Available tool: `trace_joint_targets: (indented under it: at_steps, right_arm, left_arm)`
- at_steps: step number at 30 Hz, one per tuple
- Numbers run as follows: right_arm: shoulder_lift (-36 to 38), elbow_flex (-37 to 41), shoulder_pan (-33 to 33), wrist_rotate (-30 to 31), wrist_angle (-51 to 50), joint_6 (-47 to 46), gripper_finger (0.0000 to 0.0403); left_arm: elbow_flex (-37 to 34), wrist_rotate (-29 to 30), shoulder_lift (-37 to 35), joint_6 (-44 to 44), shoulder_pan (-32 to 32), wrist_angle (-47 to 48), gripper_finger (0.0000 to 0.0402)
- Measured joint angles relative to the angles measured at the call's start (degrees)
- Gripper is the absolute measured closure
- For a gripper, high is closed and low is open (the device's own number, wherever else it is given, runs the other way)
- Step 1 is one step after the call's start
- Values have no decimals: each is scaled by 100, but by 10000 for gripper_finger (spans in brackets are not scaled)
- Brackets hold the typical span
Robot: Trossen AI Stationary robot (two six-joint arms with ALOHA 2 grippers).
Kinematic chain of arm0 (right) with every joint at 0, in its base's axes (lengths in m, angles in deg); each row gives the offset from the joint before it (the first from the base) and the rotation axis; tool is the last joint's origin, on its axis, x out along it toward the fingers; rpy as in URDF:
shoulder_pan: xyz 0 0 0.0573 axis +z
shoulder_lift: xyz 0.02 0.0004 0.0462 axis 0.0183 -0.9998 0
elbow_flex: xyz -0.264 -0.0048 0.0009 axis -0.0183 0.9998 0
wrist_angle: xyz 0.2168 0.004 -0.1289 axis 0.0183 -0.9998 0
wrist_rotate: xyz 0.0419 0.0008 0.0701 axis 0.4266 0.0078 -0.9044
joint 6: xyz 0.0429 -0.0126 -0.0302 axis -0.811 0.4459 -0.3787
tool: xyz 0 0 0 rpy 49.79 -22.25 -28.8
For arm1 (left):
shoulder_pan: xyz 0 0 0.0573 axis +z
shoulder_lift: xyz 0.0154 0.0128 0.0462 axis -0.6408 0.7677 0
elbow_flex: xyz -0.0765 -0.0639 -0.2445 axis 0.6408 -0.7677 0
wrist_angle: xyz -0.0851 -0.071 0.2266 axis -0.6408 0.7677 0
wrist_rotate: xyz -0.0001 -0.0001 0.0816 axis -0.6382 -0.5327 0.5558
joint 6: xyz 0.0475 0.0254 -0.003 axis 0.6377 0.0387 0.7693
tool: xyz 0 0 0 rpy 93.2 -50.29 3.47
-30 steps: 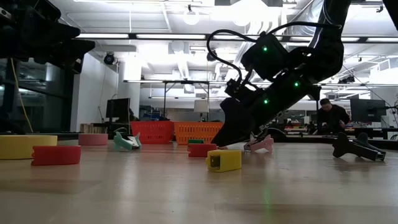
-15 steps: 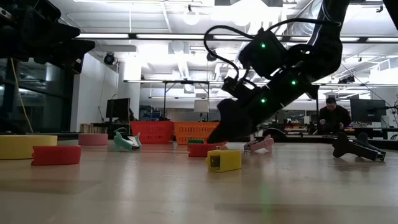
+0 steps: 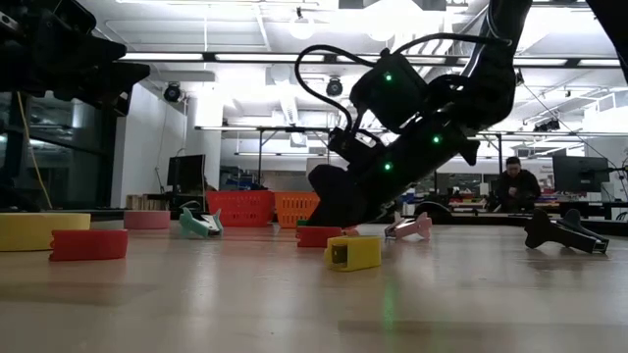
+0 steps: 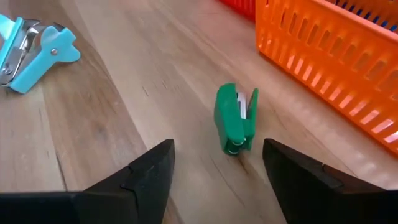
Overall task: Pick and place Stapler, Stapler remover, tape
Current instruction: Put the green stapler into the orange bin
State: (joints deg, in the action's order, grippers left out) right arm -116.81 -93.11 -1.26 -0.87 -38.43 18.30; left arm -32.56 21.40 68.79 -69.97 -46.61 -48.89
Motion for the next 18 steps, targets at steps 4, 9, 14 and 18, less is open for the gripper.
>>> trace_joint_targets:
  at_steps: [4, 9, 14, 18]
  right_arm:
    - [-4, 2, -29, 114, 8, 66, 166]
    - [-9, 4, -158, 105, 59, 130, 167]
    - [-11, 7, -268, -30, 100, 130, 167]
    - [-11, 13, -301, -109, 188, 190, 167]
  left_arm:
    - [0, 0, 0, 1, 0, 0, 223]
    - [-1, 0, 2, -1, 0, -2, 223]
    - [0, 0, 1, 0, 0, -2, 223]
    - [-1, 0, 0, 2, 0, -2, 223]
